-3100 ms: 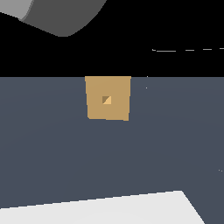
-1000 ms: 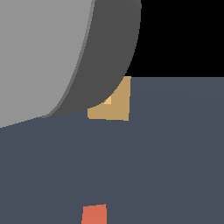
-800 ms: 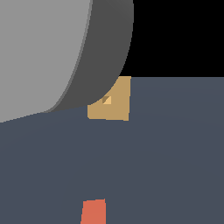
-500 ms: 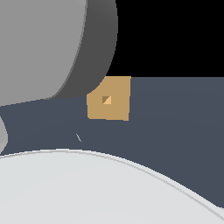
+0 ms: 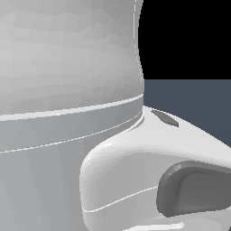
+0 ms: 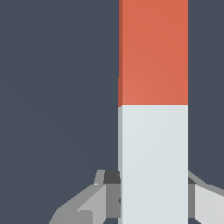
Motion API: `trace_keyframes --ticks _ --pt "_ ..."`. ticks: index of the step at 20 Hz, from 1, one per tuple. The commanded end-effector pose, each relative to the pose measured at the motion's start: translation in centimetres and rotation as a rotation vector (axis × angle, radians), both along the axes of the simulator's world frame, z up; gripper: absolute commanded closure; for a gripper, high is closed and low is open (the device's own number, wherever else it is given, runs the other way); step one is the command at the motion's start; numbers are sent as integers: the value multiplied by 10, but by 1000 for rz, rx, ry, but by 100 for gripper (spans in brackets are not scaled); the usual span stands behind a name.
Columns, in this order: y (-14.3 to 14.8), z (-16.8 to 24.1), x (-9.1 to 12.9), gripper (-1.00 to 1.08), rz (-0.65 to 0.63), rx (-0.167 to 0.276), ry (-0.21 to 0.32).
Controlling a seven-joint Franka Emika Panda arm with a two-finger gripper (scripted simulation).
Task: Insert the peg into the horizontal hole in a box.
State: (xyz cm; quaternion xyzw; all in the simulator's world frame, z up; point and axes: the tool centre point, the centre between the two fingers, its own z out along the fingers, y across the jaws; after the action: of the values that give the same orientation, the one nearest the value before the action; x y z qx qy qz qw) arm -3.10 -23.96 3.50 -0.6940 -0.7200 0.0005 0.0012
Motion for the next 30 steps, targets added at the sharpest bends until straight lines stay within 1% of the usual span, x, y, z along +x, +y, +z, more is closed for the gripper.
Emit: trace_keyframes --ticks 1,10,18,24,30 --pt "27 6 -4 108 -16 0 -2" --pt "127 27 -16 108 -79 0 -2" --pt "207 43 -18 108 -129 -1 -2" --pt "247 51 -17 108 -154 -1 -2" --pt "269 56 -15 108 -168 -1 -2"
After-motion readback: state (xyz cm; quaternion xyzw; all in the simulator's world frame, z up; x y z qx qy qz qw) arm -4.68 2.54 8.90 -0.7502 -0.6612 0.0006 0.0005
